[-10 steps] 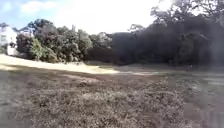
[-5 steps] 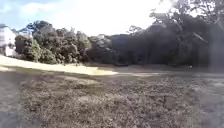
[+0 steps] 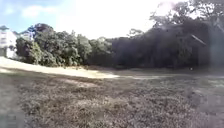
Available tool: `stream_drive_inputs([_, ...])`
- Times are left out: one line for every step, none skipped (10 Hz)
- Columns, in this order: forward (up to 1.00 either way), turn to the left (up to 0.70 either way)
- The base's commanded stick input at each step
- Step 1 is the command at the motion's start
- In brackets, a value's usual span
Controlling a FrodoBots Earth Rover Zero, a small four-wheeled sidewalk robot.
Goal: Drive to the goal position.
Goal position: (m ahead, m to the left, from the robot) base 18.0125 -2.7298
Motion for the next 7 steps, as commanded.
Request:
stream_drive_inputs([0.7,0.0])
stream_drive_inputs([0.7,0.0])
stream_drive_inputs([0.7,0.0])
stream_drive_inputs([0.7,0.0])
stream_drive_inputs([0.7,0.13])
stream_drive_inputs([0.7,0.28])
stream_drive_inputs([0.7,0.35])
